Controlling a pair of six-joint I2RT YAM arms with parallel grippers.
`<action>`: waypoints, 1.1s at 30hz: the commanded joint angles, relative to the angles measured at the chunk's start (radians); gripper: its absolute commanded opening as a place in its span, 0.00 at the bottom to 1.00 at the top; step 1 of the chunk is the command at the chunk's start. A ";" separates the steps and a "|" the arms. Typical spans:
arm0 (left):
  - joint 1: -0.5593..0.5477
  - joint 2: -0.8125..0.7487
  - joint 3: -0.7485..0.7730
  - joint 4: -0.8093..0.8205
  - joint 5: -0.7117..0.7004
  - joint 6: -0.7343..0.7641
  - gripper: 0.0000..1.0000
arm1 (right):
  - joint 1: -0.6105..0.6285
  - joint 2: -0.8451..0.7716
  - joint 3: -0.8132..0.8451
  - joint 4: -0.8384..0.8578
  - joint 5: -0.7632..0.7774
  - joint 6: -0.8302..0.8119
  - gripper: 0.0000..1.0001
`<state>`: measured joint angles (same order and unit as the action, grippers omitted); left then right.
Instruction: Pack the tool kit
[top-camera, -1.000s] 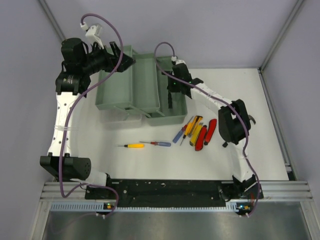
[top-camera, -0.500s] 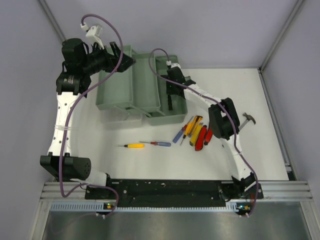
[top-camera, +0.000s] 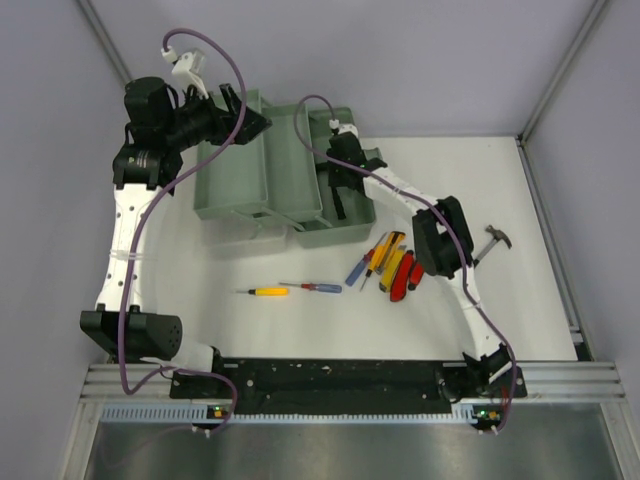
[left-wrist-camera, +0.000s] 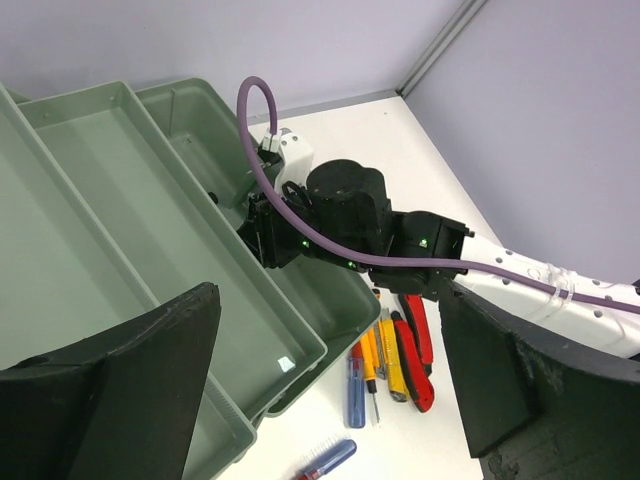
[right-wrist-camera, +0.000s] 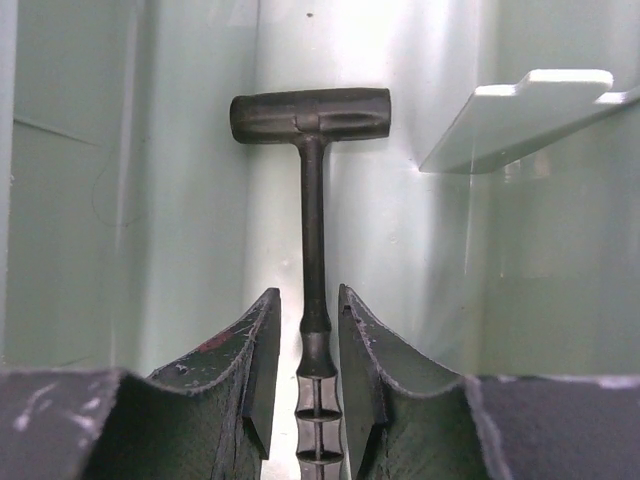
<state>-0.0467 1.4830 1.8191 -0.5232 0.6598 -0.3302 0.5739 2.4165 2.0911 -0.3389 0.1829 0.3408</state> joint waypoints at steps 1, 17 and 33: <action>0.004 -0.029 -0.006 0.049 -0.008 0.003 0.93 | 0.009 0.006 0.027 0.009 0.038 -0.002 0.29; 0.002 -0.029 -0.006 0.029 -0.043 0.025 0.93 | 0.007 -0.374 -0.035 -0.017 0.095 -0.020 0.41; -0.099 0.085 -0.124 0.005 -0.423 0.046 0.86 | -0.238 -0.872 -0.699 -0.225 0.162 0.224 0.49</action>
<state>-0.0994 1.5200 1.6756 -0.5236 0.4129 -0.3054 0.3862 1.6680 1.4899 -0.4789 0.3260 0.4778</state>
